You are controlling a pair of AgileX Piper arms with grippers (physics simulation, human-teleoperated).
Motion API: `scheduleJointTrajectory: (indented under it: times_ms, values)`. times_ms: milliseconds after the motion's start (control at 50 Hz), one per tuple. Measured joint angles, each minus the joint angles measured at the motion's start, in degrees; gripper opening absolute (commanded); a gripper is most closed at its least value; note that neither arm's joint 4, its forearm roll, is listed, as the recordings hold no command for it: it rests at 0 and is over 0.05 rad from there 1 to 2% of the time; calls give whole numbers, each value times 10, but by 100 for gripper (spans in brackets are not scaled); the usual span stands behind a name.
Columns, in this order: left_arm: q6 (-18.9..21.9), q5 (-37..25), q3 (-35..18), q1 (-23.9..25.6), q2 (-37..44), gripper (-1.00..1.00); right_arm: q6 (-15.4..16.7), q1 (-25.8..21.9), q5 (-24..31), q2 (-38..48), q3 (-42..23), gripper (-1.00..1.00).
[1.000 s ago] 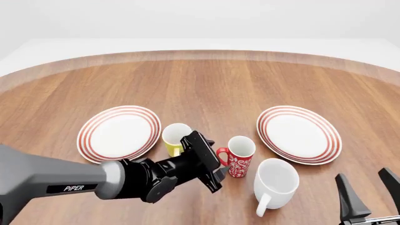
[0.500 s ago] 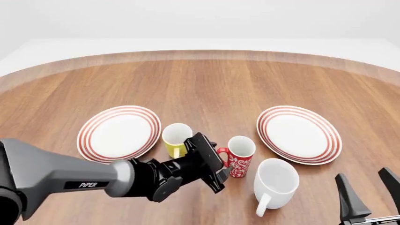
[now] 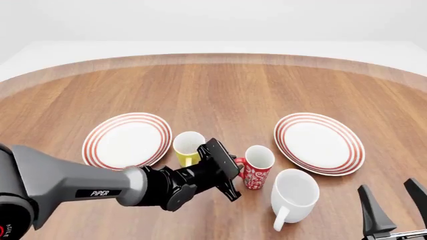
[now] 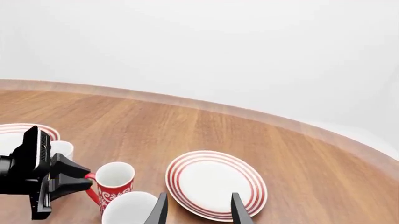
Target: Put the red mug on the left plate.
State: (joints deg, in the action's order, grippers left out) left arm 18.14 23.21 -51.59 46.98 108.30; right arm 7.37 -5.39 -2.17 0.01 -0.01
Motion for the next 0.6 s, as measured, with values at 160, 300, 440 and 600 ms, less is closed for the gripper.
scheduleJointTrajectory:
  times_ms: [160, 300, 440, 600]
  values:
    - [-1, -1, -2, -5, -1, -100, 1, 0, -1, 0, 0, 100]
    - [-4, -1, -1, -5, -1, -100, 2, -1, -2, 0, 0, 100]
    - [-7, -1, 0, -5, -2, -100, 3, -2, -2, 0, 0, 100]
    - [-18, -3, 4, -7, -9, -100, 5, -3, -3, 0, 0, 100]
